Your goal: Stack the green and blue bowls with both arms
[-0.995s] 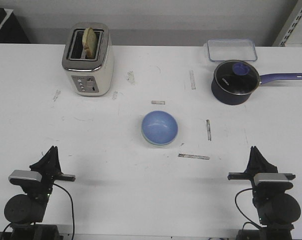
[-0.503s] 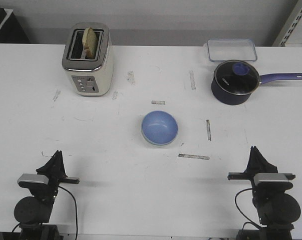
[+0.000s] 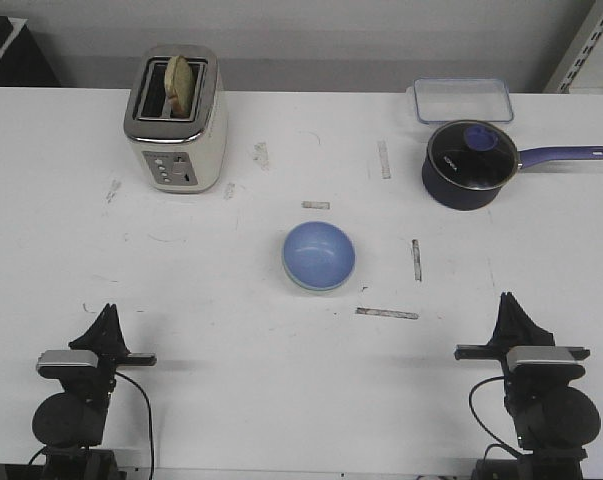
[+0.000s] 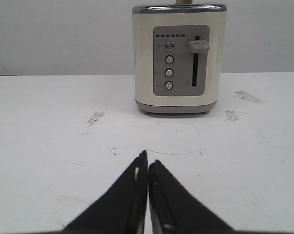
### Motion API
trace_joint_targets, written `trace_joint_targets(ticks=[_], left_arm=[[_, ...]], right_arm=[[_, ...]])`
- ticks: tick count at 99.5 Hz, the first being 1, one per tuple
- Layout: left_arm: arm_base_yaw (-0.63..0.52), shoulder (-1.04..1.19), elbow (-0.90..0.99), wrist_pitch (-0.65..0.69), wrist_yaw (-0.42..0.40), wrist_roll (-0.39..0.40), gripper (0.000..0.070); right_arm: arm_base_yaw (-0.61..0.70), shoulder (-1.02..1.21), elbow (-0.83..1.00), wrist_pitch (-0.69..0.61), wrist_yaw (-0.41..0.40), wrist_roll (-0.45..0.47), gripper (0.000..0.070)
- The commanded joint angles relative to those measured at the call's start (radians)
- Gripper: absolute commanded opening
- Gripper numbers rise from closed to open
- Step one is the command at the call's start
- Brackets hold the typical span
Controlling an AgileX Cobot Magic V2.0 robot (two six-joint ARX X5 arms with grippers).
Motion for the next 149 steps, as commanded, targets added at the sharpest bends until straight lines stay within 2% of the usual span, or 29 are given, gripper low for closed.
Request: trace_joint_targets(ticks=[1,37,55,149], left_arm=[[-0.002,-0.002,-0.022,0.012,-0.002,0.016,0.0001],[-0.002,-0.002,-0.022,0.025,0.0,0.016,0.0002],[-0.002,-0.002,-0.022,0.024,0.035,0.017,0.0002],[-0.002,-0.002,-0.022,0.025,0.036,0.016,0.0002]], right_arm=[[0.002,-0.001,0.004,0.013,0.0,0.01,0.0013],[0.002,-0.001,0.004,0.013,0.0,0.01,0.0013],[0.002,-0.001,0.004,0.013,0.0,0.01,0.0013],[0.002,-0.001,0.004,0.013,0.0,0.01,0.0013]])
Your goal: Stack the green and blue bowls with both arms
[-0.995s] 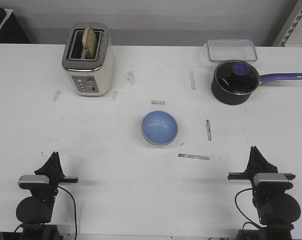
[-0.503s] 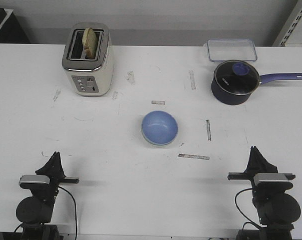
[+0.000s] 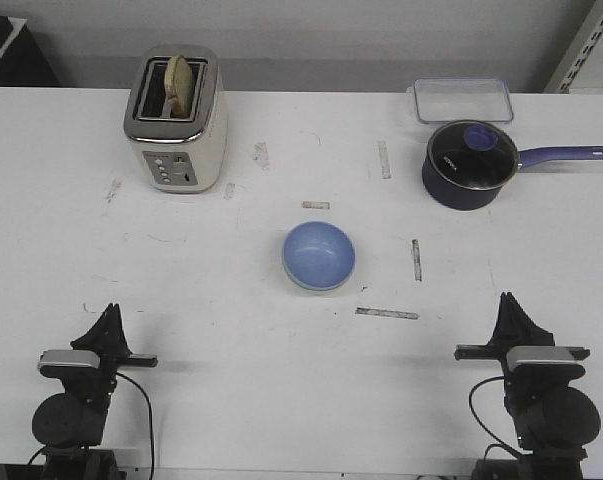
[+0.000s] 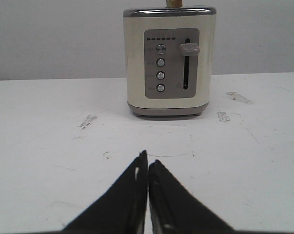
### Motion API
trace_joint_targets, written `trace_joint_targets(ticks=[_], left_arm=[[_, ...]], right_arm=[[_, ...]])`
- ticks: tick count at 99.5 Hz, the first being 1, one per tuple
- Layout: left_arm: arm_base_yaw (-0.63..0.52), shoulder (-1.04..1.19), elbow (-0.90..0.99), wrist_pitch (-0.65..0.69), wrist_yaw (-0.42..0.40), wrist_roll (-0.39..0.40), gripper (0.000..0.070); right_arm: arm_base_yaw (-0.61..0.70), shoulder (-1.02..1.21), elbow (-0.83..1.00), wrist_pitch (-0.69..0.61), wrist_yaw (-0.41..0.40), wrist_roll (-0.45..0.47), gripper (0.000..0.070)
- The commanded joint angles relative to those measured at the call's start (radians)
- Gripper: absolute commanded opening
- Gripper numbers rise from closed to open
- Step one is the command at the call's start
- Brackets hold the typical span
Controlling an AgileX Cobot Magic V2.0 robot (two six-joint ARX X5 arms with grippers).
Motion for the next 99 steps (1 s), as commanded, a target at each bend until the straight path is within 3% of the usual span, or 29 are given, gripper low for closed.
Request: trace_joint_targets(ticks=[1,52,71,99], left_arm=[[-0.002,-0.002,-0.022,0.015,0.003,0.008,0.0002],[-0.002,-0.002,-0.022,0.013,0.003,0.008,0.0002],[-0.002,-0.002,-0.022,0.013,0.003,0.008,0.0002],[-0.002,-0.002,-0.022,0.013,0.003,0.008,0.0002]], right_arm=[[0.002,-0.001,0.004,0.013,0.0,0.01,0.0013],[0.001,-0.251,-0.266,0.074,0.006,-0.002,0.0013],[0.002,-0.247,-0.336,0.172,-0.002,-0.003,0.0013],[0.002,-0.247,-0.334,0.17,0.006,-0.004,0.0013]])
